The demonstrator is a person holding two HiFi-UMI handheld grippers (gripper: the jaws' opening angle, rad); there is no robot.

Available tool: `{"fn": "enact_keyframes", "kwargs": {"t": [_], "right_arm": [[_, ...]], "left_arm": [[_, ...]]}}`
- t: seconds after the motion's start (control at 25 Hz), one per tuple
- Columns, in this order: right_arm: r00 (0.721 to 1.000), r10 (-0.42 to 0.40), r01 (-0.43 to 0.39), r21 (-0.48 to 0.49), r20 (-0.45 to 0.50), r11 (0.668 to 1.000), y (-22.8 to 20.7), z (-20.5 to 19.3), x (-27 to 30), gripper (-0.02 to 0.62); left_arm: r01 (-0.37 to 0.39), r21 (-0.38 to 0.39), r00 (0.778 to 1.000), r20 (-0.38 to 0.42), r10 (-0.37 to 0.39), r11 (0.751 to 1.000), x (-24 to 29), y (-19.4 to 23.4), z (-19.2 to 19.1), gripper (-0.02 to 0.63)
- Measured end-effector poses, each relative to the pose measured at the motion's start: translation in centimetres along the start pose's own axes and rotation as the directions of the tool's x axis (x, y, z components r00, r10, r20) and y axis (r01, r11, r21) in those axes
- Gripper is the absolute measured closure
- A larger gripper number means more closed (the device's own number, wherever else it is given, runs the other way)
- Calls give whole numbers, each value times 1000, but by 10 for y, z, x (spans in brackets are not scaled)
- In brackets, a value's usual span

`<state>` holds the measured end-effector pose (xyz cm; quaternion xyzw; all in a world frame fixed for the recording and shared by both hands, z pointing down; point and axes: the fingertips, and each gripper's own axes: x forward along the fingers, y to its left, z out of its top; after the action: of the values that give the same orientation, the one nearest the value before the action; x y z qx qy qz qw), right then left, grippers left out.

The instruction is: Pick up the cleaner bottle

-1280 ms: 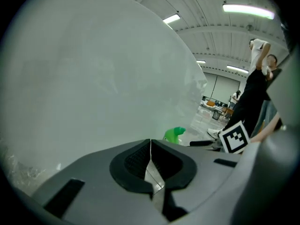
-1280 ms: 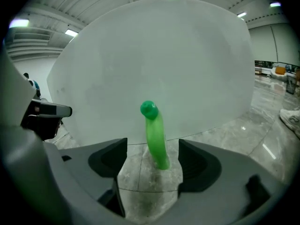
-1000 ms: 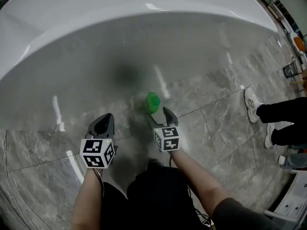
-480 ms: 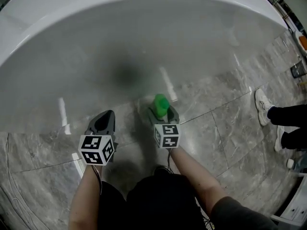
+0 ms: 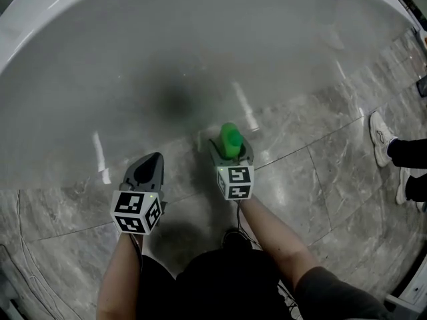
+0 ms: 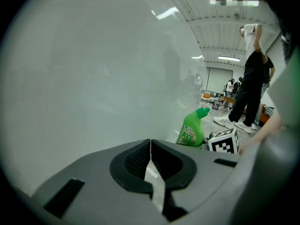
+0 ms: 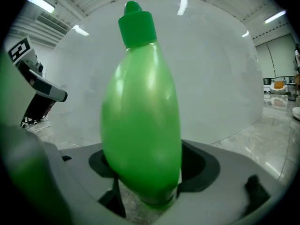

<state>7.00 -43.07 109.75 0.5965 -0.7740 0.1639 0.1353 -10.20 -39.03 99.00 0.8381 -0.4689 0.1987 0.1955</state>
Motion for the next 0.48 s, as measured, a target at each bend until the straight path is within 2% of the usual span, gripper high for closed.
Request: {"fn": "enact_keyframes", "kwargs": {"t": [0.2,0.48], "right_arm": [[1000,-9,9,-21,12,1000,4,-4,6,281],[996,-84,83,32,27,996,-1,-2,8,281]], "left_arm": [[-3,-12,1000,-6,2,1000,5,-1,-7,591],[-17,-10,1000,-17,17,1000,1,3,-16,591]]}}
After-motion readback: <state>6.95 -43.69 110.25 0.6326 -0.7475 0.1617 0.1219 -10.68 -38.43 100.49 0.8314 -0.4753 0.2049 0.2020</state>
